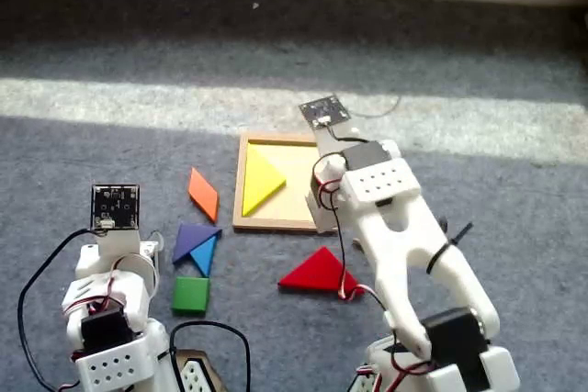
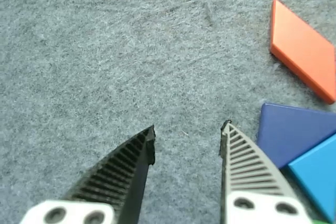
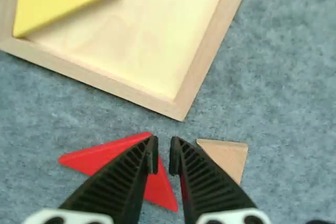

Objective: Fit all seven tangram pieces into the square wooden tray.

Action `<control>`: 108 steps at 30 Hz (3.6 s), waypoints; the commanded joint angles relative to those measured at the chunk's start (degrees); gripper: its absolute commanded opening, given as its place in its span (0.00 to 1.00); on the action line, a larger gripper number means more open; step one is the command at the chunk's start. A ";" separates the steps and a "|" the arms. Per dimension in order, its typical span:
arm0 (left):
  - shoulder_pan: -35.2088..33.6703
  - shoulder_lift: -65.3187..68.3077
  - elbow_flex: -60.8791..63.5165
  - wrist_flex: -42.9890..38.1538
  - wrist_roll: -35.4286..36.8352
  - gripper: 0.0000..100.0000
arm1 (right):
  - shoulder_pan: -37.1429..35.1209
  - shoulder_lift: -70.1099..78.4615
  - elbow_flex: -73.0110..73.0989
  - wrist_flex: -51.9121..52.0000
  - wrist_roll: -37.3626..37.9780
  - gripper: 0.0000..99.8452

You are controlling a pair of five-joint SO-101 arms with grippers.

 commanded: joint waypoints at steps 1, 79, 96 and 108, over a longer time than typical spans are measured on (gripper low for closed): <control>-0.40 -0.40 0.04 -1.05 0.26 0.21 | -1.27 -9.63 3.74 0.31 9.23 0.05; -0.22 -0.40 0.40 -1.85 0.26 0.21 | -20.62 -2.51 22.11 -8.66 36.31 0.30; -0.22 -0.40 0.40 -1.85 0.26 0.21 | -20.44 2.15 22.99 -8.04 36.31 0.30; -0.22 -0.40 0.40 -1.85 0.26 0.21 | -20.00 -4.62 21.67 -6.11 36.48 0.30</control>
